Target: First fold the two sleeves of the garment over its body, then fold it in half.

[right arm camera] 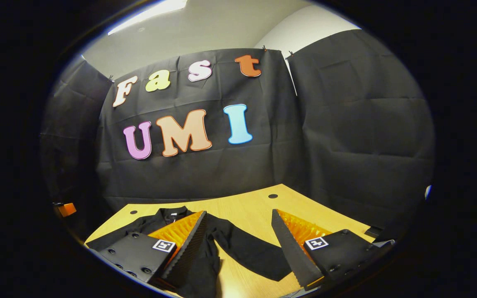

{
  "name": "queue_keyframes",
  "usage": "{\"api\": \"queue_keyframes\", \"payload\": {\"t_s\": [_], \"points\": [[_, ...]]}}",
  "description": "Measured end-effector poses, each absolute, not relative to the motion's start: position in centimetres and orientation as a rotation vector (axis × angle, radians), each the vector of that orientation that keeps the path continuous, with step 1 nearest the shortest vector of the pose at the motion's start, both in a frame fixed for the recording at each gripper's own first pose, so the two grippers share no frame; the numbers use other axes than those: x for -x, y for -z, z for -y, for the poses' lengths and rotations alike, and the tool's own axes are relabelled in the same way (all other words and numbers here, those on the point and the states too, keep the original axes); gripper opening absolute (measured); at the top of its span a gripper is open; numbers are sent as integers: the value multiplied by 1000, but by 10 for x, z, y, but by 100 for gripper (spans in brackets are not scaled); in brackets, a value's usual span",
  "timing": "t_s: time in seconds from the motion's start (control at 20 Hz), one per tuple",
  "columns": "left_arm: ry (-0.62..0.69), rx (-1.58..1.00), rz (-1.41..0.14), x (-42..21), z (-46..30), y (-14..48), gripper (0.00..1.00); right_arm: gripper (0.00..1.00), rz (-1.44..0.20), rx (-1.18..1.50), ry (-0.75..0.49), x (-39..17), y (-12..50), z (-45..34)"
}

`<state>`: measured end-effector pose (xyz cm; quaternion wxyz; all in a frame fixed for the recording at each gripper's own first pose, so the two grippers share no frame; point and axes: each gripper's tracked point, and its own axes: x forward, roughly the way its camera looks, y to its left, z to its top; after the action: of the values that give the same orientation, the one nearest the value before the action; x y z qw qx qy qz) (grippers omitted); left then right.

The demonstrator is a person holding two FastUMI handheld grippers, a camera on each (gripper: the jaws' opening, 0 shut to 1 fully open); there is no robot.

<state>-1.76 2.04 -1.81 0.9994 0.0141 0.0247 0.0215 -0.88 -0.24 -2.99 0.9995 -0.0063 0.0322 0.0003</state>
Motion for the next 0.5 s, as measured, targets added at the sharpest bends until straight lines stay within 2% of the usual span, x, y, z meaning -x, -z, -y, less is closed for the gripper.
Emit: {"api": "queue_keyframes", "payload": {"t_s": [0.05, 0.3, 0.35, 0.45, 0.5], "points": [[-44, -31, -52, 17, -21, 19, 92, 97, -72, 11, 3, 9, 32, 4], [-55, -34, -68, 18, -23, 20, 92, 94, -96, 24, 14, 8, 38, 10], [-52, -30, -69, 18, -23, 20, 92, 98, -93, 28, 18, 8, 37, 12], [-51, -28, -72, 19, -23, 20, 92, 98, -96, 24, 19, 7, 38, 14], [-53, -26, -70, 20, -24, 20, 92, 94, -100, 22, 19, 6, 38, 15]]}}
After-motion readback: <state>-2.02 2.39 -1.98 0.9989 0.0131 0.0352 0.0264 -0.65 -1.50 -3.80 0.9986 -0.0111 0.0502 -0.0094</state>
